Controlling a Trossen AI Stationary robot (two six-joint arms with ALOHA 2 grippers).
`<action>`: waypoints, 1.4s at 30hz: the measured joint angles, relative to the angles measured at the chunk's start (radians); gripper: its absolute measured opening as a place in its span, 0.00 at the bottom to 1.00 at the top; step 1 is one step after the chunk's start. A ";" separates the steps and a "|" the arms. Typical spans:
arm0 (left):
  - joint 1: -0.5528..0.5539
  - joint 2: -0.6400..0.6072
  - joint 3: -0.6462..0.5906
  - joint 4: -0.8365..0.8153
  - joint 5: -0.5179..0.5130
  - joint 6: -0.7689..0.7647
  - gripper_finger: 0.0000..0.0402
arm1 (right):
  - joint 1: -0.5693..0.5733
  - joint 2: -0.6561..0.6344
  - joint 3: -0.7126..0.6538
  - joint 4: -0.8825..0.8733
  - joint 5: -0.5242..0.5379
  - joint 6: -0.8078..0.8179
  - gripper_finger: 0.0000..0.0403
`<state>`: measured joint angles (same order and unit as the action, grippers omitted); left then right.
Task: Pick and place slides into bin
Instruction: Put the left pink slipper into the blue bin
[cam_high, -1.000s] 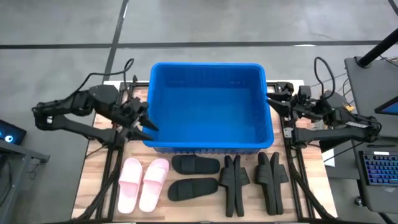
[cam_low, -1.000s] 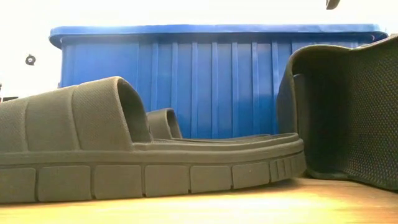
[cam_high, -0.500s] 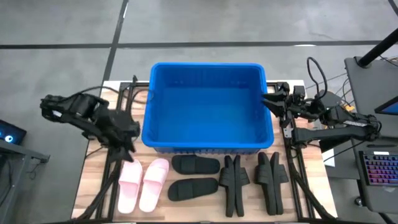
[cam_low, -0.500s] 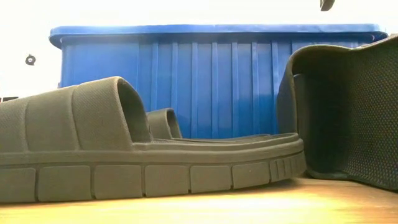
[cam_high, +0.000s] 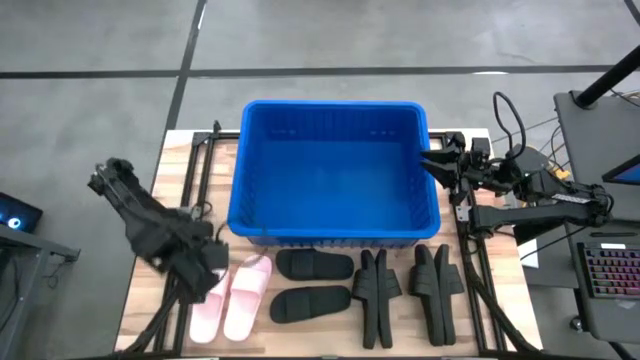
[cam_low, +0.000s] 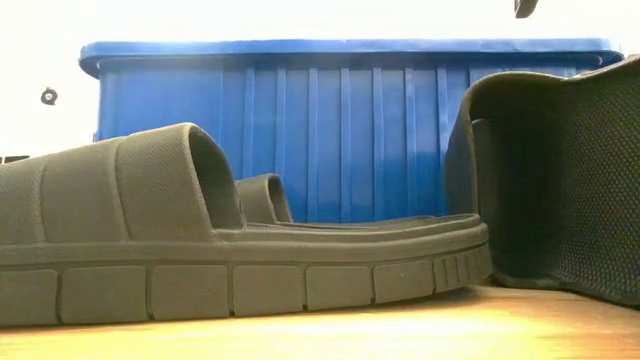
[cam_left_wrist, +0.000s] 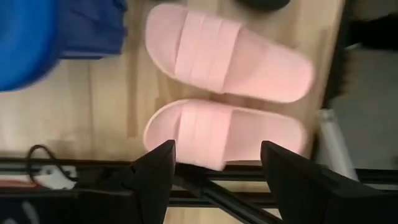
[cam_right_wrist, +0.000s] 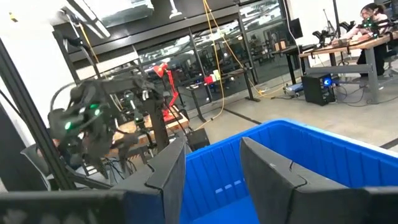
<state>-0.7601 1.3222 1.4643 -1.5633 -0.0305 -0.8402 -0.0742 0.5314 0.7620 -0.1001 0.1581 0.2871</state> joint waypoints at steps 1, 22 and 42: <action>-0.033 0.017 -0.015 0.000 -0.011 -0.023 0.55 | 0.000 0.000 0.000 0.000 0.000 0.000 0.35; -0.370 0.246 -0.284 0.217 -0.083 -0.464 0.55 | 0.000 0.001 0.000 -0.009 0.000 -0.003 0.33; -0.376 0.494 -0.395 0.187 -0.089 -0.464 0.45 | 0.000 0.001 0.000 -0.026 -0.003 0.000 0.32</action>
<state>-1.1358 1.8160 1.0696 -1.3761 -0.1197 -1.3037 -0.0745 0.5320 0.7616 -0.1261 0.1547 0.2874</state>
